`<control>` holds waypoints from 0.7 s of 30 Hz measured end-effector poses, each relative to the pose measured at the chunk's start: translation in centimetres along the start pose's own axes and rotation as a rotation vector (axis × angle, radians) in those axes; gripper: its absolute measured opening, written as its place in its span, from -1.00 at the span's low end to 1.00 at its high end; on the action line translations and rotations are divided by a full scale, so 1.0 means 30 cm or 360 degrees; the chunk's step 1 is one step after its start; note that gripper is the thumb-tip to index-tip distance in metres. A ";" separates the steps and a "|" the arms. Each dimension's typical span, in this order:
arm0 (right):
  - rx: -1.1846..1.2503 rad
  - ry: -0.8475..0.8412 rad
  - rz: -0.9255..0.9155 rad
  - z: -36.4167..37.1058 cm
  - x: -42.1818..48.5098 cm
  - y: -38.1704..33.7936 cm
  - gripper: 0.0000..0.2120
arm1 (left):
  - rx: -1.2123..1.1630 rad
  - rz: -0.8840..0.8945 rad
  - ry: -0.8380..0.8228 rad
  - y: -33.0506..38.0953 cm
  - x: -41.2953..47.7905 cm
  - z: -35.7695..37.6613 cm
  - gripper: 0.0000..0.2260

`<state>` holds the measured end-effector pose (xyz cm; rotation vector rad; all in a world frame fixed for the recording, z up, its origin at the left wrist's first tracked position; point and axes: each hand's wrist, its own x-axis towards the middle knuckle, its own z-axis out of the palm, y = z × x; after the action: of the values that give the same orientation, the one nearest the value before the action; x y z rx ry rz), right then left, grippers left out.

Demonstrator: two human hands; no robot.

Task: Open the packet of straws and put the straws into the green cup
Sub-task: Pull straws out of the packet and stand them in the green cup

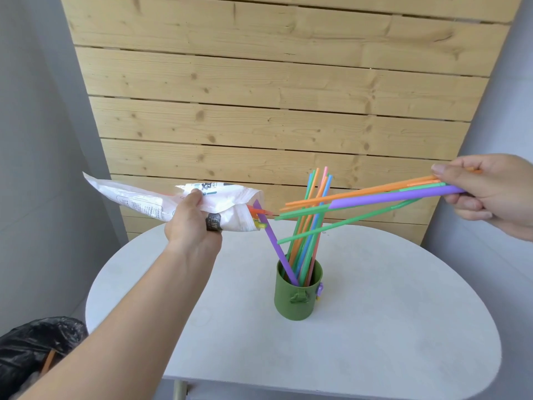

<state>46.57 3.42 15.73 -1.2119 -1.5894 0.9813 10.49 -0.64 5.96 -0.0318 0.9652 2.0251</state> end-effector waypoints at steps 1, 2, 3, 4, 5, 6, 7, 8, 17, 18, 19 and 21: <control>-0.0039 0.0002 0.0014 -0.008 0.006 -0.002 -0.60 | -0.0002 -0.0001 -0.0007 -0.004 0.004 0.002 -0.64; -0.0094 0.0009 0.0028 -0.015 0.015 -0.003 -0.68 | -0.0002 -0.0002 -0.0010 -0.006 0.006 0.004 -0.64; -0.0151 0.0003 0.0037 -0.021 0.024 -0.003 -0.71 | 0.0000 -0.0003 -0.0010 -0.009 0.010 0.004 -0.64; -0.0206 -0.0015 0.0040 -0.027 0.034 -0.003 -0.71 | 0.0003 -0.0004 -0.0009 -0.011 0.011 0.005 -0.65; -0.0255 -0.0036 0.0046 -0.029 0.042 -0.005 -0.70 | 0.0010 -0.0005 -0.0010 -0.013 0.014 0.004 -0.65; -0.0304 -0.0053 0.0055 -0.027 0.050 -0.010 -0.69 | 0.0017 -0.0008 -0.0014 -0.015 0.017 0.002 -0.65; -0.0353 -0.0076 0.0065 -0.022 0.059 -0.014 -0.69 | 0.0020 -0.0010 -0.0020 -0.017 0.020 0.001 -0.65; -0.0409 -0.0104 0.0070 -0.016 0.068 -0.021 -0.70 | 0.0018 -0.0012 -0.0023 -0.017 0.022 -0.001 -0.64; -0.0860 -0.0450 0.0007 0.118 0.132 -0.110 -0.70 | 0.0019 -0.0024 -0.0039 -0.018 0.017 -0.003 -0.65; -0.0898 -0.0480 -0.0009 0.135 0.141 -0.119 -0.70 | 0.0016 -0.0023 -0.0034 -0.018 0.017 -0.004 -0.65; -0.0936 -0.0511 -0.0025 0.153 0.151 -0.128 -0.70 | 0.0012 -0.0022 -0.0030 -0.019 0.019 -0.003 -0.65; -0.1010 -0.0570 -0.0064 0.190 0.171 -0.142 -0.70 | 0.0011 -0.0030 -0.0045 -0.020 0.023 -0.005 -0.65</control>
<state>39.28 7.11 18.95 -1.4633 -2.3124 0.7081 10.46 -0.06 5.23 -0.0083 0.9511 1.9997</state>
